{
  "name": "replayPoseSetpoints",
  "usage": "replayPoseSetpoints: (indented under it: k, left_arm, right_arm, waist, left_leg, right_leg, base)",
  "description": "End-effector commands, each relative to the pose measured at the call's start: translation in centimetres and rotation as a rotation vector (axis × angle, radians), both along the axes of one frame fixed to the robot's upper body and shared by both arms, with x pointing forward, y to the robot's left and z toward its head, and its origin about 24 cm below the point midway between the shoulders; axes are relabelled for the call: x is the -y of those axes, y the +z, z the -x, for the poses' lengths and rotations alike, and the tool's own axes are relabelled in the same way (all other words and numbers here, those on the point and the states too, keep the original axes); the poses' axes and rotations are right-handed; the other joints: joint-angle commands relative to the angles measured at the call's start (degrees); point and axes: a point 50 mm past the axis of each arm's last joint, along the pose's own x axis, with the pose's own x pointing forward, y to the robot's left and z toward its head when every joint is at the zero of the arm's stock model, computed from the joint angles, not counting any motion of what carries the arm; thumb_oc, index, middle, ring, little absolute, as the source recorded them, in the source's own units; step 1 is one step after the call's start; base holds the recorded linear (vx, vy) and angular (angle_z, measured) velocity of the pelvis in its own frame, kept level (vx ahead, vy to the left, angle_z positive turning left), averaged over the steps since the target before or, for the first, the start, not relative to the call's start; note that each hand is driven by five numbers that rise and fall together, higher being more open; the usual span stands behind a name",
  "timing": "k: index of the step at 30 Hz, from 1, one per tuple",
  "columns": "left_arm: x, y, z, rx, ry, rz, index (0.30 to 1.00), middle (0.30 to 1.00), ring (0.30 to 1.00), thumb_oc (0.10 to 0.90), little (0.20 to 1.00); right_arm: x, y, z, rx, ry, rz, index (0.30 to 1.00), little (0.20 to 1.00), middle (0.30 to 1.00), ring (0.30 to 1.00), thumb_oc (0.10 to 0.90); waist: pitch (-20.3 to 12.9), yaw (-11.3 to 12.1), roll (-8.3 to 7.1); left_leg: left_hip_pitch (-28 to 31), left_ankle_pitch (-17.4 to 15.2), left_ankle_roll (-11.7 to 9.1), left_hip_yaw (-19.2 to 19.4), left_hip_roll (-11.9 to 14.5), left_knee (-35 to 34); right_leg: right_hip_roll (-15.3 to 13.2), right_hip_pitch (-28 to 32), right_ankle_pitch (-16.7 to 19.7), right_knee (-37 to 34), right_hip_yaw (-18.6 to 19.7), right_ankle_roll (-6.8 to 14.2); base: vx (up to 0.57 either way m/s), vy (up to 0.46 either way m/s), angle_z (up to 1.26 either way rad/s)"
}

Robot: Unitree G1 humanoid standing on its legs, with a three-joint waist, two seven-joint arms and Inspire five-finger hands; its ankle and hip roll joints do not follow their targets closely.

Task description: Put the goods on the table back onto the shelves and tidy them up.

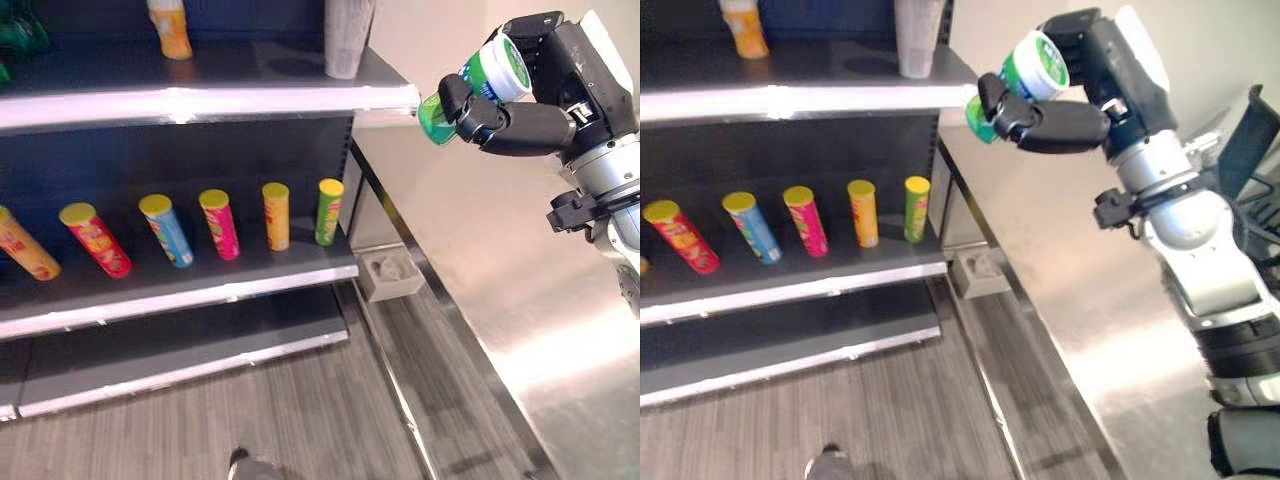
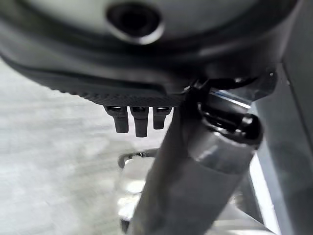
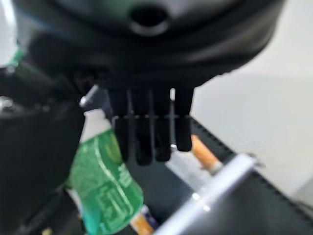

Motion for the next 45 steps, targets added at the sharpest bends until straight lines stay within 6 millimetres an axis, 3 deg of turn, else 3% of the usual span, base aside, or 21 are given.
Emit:
replayPoseSetpoints:
  k: [1, 8, 10, 12, 13, 16, 18, 19, 21, 23, 24, 26, 31, 39, 45]
  left_arm:
    - [-0.7, 1.3, -5.1, 0.158, -0.135, -0.041, 0.900, 0.900, 0.900, 0.800, 0.900]
    - [-1.4, 1.6, -5.8, 0.171, -0.154, -0.073, 0.900, 0.900, 0.900, 0.800, 0.900]
    - [-1.5, 1.7, -5.9, 0.165, -0.173, -0.082, 0.900, 0.900, 0.900, 0.800, 0.900]
    - [-1.6, 1.8, -5.9, 0.166, -0.176, -0.087, 0.900, 0.900, 0.900, 0.800, 0.900]
    - [-1.8, 1.9, -6.0, 0.168, -0.178, -0.090, 0.900, 0.900, 0.900, 0.800, 0.900]
    - [-2.0, 2.0, -6.0, 0.170, -0.186, -0.099, 0.900, 0.900, 0.900, 0.800, 0.900]
    - [-2.8, 2.5, -6.4, 0.172, -0.211, -0.126, 0.900, 0.900, 0.900, 0.800, 0.900]
    - [-3.0, 2.6, -6.7, 0.178, -0.216, -0.128, 0.900, 0.900, 0.900, 0.800, 0.900]
    - [-3.3, 2.9, -7.1, 0.193, -0.212, -0.131, 0.900, 0.900, 0.900, 0.800, 0.900]
    - [-4.0, 3.1, -6.9, 0.181, -0.213, -0.155, 0.900, 0.900, 0.900, 0.800, 0.900]
    - [-3.9, 3.1, -6.9, 0.187, -0.200, -0.146, 0.900, 0.900, 0.900, 0.800, 0.900]
    - [-3.4, 2.6, -6.1, 0.177, -0.161, -0.119, 0.900, 0.900, 0.900, 0.800, 0.900]
    - [-2.4, 1.8, -4.9, 0.144, -0.140, -0.090, 0.900, 0.900, 0.900, 0.800, 0.900]
    - [-2.0, 1.6, -4.6, 0.132, -0.148, -0.082, 0.900, 0.900, 0.900, 0.800, 0.900]
    - [-2.4, 1.8, -5.0, 0.143, -0.155, -0.096, 0.900, 0.900, 0.900, 0.800, 0.900]
  right_arm:
    - [0.8, 5.8, 2.7, 0.263, 0.064, -0.117, 0.300, 0.300, 0.300, 0.300, 0.400]
    - [-0.1, 7.4, 3.0, 0.317, 0.133, -0.153, 0.300, 0.300, 0.300, 0.300, 0.400]
    - [-0.5, 8.2, 3.0, 0.343, 0.153, -0.171, 0.300, 0.300, 0.300, 0.300, 0.400]
    - [-0.7, 8.5, 3.1, 0.360, 0.163, -0.173, 0.300, 0.300, 0.300, 0.300, 0.400]
    - [-1.0, 8.9, 3.4, 0.375, 0.165, -0.158, 0.300, 0.300, 0.300, 0.300, 0.400]
    - [-1.4, 9.3, 3.5, 0.379, 0.181, -0.145, 0.300, 0.300, 0.300, 0.300, 0.400]
    - [-1.6, 9.6, 3.2, 0.354, 0.178, -0.115, 0.300, 0.300, 0.300, 0.300, 0.400]
    - [-1.6, 9.8, 2.9, 0.341, 0.173, -0.107, 0.300, 0.300, 0.300, 0.300, 0.400]
    - [-1.7, 10.3, 2.4, 0.317, 0.143, -0.074, 0.300, 0.300, 0.300, 0.300, 0.400]
    - [-1.0, 10.8, 1.8, 0.306, 0.054, -0.027, 0.300, 0.300, 0.300, 0.300, 0.400]
    - [-2.0, 10.9, 1.8, 0.298, 0.081, 0.010, 0.300, 0.300, 0.300, 0.300, 0.400]
    - [-1.9, 10.4, 1.1, 0.264, 0.082, -0.009, 0.300, 0.300, 0.300, 0.300, 0.400]
    - [-2.0, 10.4, 0.1, 0.218, 0.081, -0.001, 0.300, 0.300, 0.300, 0.300, 0.400]
    - [-1.5, 9.0, -2.8, 0.066, 0.041, -0.011, 0.300, 0.300, 0.300, 0.300, 0.400]
    - [-1.4, 9.1, -3.3, 0.030, -0.016, 0.077, 0.300, 0.300, 0.300, 0.300, 0.400]
  waist:
    - [-4.5, 1.6, 1.27]
    - [-5.8, 2.6, 0.81]
    - [-6.0, 3.0, 0.52]
    - [-5.8, 3.0, 0.49]
    - [-5.2, 2.9, 0.42]
    - [-4.1, 2.5, 0.62]
    - [-3.2, 1.9, 0.23]
    - [-2.9, 1.8, 0.25]
    - [-2.5, 1.2, -0.06]
    - [-2.2, 1.4, -1.40]
    - [-2.5, 1.2, -1.90]
    - [-4.8, 1.5, -2.60]
    - [-5.3, 2.4, -3.20]
    - [-5.0, 3.5, -4.08]
    - [-4.3, 3.9, -4.97]
  left_leg:
    - [3.3, -1.5, -3.4, -0.4, 4.1, -2.2]
    - [3.7, -3.0, -1.1, -1.8, -0.6, -5.0]
    - [3.6, -4.2, 0.2, -2.7, -3.0, -5.2]
    - [4.0, -5.1, 1.3, -3.0, -4.3, -5.3]
    - [4.6, -5.8, 2.4, -4.0, -5.7, -5.4]
    - [5.1, -6.1, 3.4, -4.7, -6.7, -5.4]
    - [4.9, -6.4, 3.4, -6.3, -6.8, -5.4]
    - [4.2, -5.2, 3.4, -6.2, -6.6, -5.4]
    - [3.9, -4.7, 2.6, -8.0, -6.1, -5.4]
    - [3.4, -4.4, 2.1, -9.5, -6.1, -5.1]
    - [3.3, -4.3, 2.0, -10.3, -6.2, -5.3]
    - [3.4, -4.4, 1.4, -10.9, -5.7, -5.4]
    - [3.4, -3.8, 0.2, -12.3, -4.1, -5.4]
    - [3.2, -3.6, -0.2, -13.4, -3.5, -5.4]
    - [2.1, -3.3, -0.1, -14.4, -3.9, -5.4]
  right_leg:
    - [-0.4, -3.2, -3.5, 2.6, -0.3, 2.4]
    - [-5.7, -3.9, -1.1, 5.8, -1.3, 5.2]
    - [-8.3, -4.2, -0.1, 8.4, -1.6, 6.5]
    - [-10.5, -5.2, 0.7, 12.1, -1.0, 7.2]
    - [-12.9, -6.2, 3.2, 17.2, 0.2, 8.0]
    - [-15.5, -8.5, 5.7, 23.5, 2.7, 8.5]
    - [-13.4, -11.6, 3.4, 24.3, 9.3, 8.0]
    - [-11.6, -12.6, 2.3, 21.8, 10.5, 6.5]
    - [-6.8, -13.4, -0.1, 13.4, 15.1, 5.8]
    - [-3.9, -11.6, -1.0, 7.0, 18.8, 6.3]
    - [-3.1, -10.9, -0.3, 5.1, 19.3, 6.0]
    - [-1.8, -8.3, 0.8, 1.2, 18.2, 6.1]
    - [-0.3, -6.6, 0.1, -0.9, 16.9, 5.5]
    - [0.2, -5.9, -0.4, -0.9, 14.7, 5.0]
    - [-0.4, -5.9, 0.0, -0.5, 12.7, 5.3]
  base:
    - [0.04, 0.227, 0.25]
    - [0.01, 0.189, 0.24]
    - [0.03, 0.231, 0.09]
    - [0.05, 0.221, 0.14]
    - [0.05, 0.198, 0.27]
    - [0.03, 0.148, 0.34]
    - [-0.04, 0.003, 0.30]
    - [-0.06, -0.082, 0.26]
    - [0.00, -0.146, 0.39]
    - [0.02, -0.147, 0.57]
    - [0.03, -0.143, 0.73]
    - [0.18, -0.160, 0.61]
    - [0.08, -0.094, 0.17]
    - [0.03, -0.038, 0.14]
    - [0.02, 0.005, 0.11]
